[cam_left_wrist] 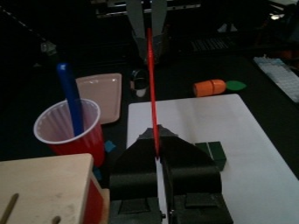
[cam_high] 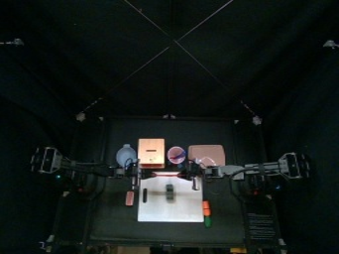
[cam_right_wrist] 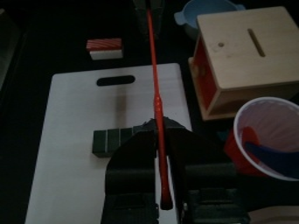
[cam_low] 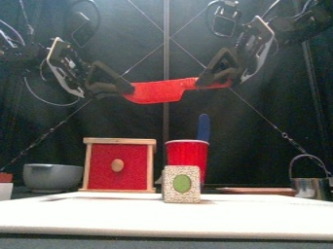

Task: Cut the sushi into 4 pieces with the knife
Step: Cut the sushi into 4 pieces

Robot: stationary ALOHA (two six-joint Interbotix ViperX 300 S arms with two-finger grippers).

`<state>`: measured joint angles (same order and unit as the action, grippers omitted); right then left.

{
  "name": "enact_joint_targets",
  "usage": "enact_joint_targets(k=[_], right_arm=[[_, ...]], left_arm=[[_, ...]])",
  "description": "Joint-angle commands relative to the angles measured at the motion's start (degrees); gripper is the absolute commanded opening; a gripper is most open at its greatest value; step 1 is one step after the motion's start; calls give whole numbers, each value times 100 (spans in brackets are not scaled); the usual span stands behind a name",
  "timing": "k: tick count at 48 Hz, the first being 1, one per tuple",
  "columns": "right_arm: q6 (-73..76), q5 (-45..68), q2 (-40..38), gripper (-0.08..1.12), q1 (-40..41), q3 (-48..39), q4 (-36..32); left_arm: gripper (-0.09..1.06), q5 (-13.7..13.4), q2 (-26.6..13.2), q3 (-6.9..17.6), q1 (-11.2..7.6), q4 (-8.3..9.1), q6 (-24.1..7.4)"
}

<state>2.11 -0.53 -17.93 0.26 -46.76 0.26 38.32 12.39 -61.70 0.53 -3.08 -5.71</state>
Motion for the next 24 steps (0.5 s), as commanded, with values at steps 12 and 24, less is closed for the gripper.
enact_joint_targets(k=[12,24], right_arm=[[0,-18,193,11,-167,-158,299],[0,-9,439,11,-264,-211,404]], left_arm=[[17,580,-659,132,-571,-1274,-9],[17,756,-1187,308,-800,-1477,-9]])
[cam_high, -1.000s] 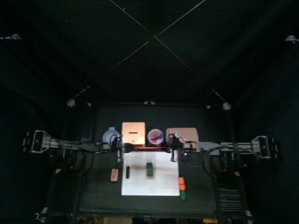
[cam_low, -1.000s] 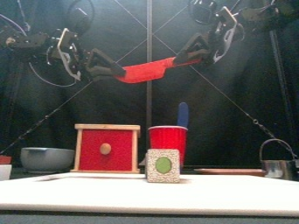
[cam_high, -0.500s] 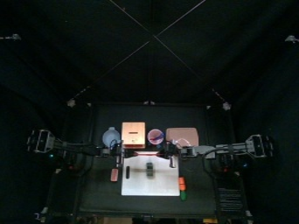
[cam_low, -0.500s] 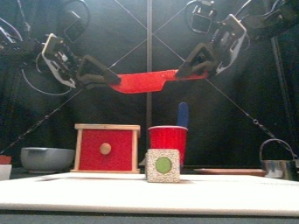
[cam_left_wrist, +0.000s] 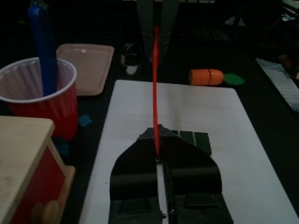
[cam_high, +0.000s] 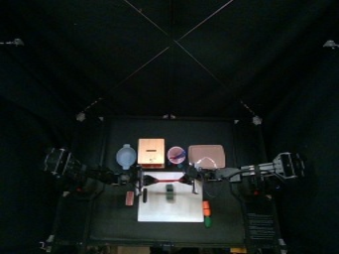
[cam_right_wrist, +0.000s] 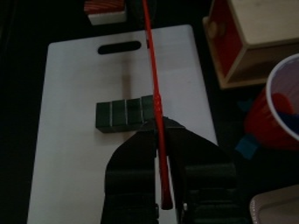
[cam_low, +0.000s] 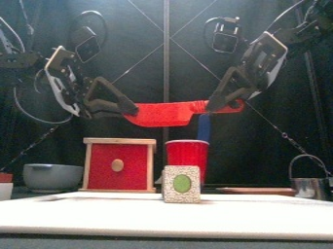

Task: Cut the sushi into 4 pieces with the knife
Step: Cut the sushi into 4 pieces

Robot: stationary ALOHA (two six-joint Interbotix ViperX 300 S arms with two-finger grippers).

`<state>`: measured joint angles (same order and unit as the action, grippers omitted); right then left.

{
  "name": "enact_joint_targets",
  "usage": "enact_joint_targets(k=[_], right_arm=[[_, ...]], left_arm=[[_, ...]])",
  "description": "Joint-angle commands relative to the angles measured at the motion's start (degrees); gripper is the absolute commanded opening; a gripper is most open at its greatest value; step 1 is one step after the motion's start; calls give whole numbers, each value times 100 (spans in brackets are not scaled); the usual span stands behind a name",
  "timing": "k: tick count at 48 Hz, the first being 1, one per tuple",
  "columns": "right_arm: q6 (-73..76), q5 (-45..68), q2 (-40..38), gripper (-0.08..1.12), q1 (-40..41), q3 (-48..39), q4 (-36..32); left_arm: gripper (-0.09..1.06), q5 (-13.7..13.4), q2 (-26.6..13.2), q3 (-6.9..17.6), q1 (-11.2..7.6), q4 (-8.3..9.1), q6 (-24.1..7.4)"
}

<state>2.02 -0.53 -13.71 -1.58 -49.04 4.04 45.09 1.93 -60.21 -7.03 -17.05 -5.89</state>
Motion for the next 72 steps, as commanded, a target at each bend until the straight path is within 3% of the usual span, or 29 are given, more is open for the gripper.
enact_joint_targets(k=[1,16,31,60,72], right_arm=[[9,-9,44,11,-88,18,26],[9,9,343,11,-149,-9,132],[9,44,527,11,-123,-9,132],[9,114,773,11,-123,-9,167],[9,123,896,11,-158,9,264]], left_arm=[[17,79,-185,176,-62,-79,9],[16,79,-703,439,-211,-79,9],[16,79,-782,431,-211,-264,0],[16,70,-1072,448,-229,-334,9],[16,70,-1239,457,-334,-510,9]])
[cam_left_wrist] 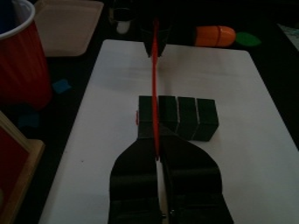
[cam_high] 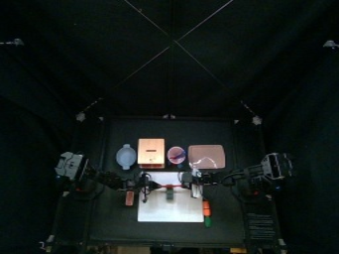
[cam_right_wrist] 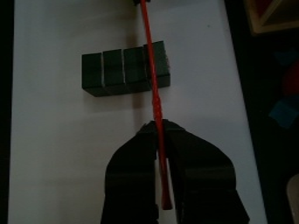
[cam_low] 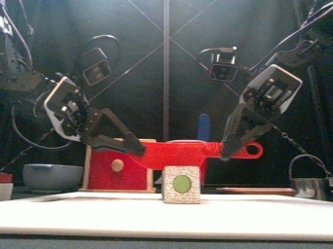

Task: Cut the sushi into 4 pieces with the knife
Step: Cut the sushi into 4 pieces

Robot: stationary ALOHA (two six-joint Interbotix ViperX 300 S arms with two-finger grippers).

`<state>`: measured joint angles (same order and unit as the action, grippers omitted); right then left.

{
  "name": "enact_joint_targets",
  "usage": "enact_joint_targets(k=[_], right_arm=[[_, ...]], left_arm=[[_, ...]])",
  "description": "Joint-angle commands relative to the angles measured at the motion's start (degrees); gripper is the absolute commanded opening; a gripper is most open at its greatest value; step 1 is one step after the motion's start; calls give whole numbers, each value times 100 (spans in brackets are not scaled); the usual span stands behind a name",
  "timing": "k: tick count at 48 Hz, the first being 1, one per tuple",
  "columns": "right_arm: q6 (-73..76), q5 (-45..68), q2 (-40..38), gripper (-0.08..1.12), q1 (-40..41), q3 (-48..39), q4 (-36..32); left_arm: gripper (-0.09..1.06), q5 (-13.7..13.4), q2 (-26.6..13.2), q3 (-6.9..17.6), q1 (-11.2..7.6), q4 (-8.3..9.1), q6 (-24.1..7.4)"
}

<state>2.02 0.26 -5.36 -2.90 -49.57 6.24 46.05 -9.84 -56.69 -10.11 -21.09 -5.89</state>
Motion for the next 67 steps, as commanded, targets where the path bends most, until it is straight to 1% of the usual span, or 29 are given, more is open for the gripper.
enact_joint_targets(k=[1,10,22,27,30,38,45,52,56,59,61,65,67], right_arm=[[9,44,79,11,-26,70,44],[9,132,202,11,-70,97,53],[9,158,343,11,-105,123,123],[9,193,422,11,-105,114,132],[9,202,483,11,-105,123,132],[9,211,686,11,-70,123,132],[9,211,721,11,-62,114,141],[0,185,642,11,114,105,88],[-9,149,580,11,246,97,62],[-9,149,527,11,316,97,18],[-9,141,483,11,334,97,-18],[0,97,378,11,325,123,-44],[0,62,316,11,316,132,-44]], left_arm=[[16,-26,-70,105,-35,-114,9],[16,-26,-141,105,-114,-237,9],[16,-35,-149,105,-141,-290,9],[16,-35,-229,114,-141,-308,9],[16,-35,-290,114,-141,-352,9],[16,-35,-519,114,-97,-510,0],[16,-35,-589,114,-26,-606,-62],[16,-35,-563,88,132,-598,-70],[16,-35,-527,79,272,-545,-88],[16,-35,-492,79,404,-457,-105],[16,-35,-448,79,475,-343,-141],[16,-35,-334,79,501,-176,-185],[16,-35,-255,79,501,-132,-202]])
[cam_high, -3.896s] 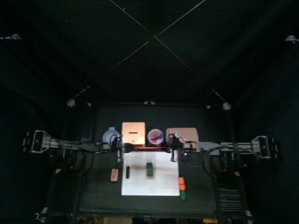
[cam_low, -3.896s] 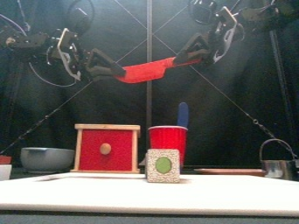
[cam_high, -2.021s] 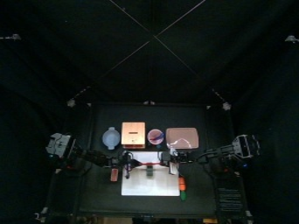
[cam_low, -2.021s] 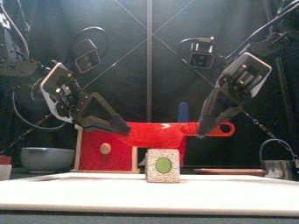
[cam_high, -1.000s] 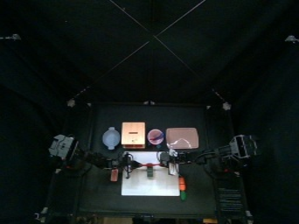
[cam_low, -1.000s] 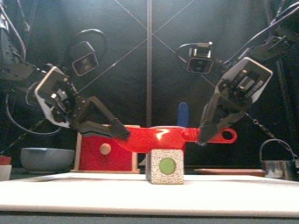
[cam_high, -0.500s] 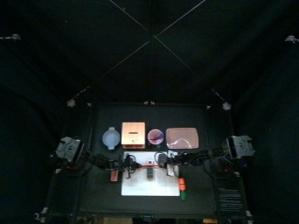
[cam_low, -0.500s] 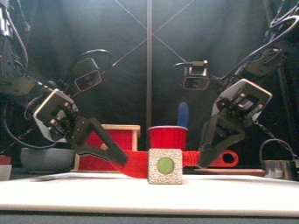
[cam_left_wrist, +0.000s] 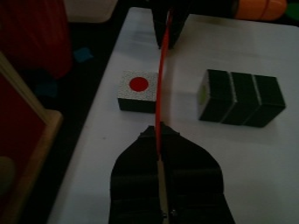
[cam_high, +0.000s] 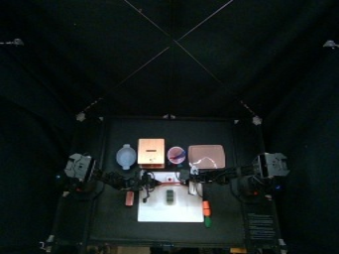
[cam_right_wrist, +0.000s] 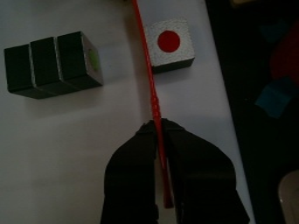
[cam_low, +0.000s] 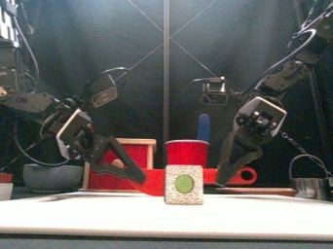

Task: Cut the sushi into 4 pieces with the knife
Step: Cut the sushi into 4 pieces

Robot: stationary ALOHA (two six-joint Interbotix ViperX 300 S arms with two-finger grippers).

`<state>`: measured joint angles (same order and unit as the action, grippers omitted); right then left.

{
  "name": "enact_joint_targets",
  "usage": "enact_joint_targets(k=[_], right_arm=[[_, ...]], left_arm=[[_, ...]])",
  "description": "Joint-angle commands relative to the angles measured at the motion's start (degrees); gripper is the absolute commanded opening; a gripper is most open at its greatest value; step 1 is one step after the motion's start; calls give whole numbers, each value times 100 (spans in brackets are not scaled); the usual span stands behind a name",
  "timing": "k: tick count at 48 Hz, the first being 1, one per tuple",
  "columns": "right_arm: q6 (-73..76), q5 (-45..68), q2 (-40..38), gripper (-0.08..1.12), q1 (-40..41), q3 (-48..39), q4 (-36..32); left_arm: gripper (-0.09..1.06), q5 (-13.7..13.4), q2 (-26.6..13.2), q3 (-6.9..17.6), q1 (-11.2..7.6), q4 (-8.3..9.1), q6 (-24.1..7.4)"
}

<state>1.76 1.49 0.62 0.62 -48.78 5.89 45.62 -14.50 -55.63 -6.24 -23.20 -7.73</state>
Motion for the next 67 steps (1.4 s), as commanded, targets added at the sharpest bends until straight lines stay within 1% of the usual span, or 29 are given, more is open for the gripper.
enact_joint_targets(k=[1,10,16,21,27,31,36,39,49,56,67], right_arm=[[26,-97,-316,11,-44,53,-9],[35,-281,-809,11,-158,44,44],[35,-272,-1046,11,-369,26,97],[35,-281,-1116,11,-536,35,176],[35,-272,-1081,11,-686,26,281],[35,-272,-1028,11,-721,18,343],[35,-272,-976,11,-729,9,369],[35,-272,-940,11,-729,9,369],[35,-272,-844,11,-765,18,431],[35,-255,-782,11,-773,26,457],[35,-193,-642,11,-817,26,536]], left_arm=[[16,9,255,-35,114,105,-26],[16,9,896,-79,79,299,-53],[16,-18,1283,-158,-229,325,-44],[16,-79,1389,-167,-431,316,-26],[16,-193,1327,-141,-624,299,-9],[16,-272,1230,-123,-677,255,9],[16,-360,1055,-97,-686,141,0],[16,-378,958,-62,-686,105,0],[16,-413,738,35,-747,97,18],[16,-466,703,70,-773,97,26],[16,-466,686,62,-791,97,26]])
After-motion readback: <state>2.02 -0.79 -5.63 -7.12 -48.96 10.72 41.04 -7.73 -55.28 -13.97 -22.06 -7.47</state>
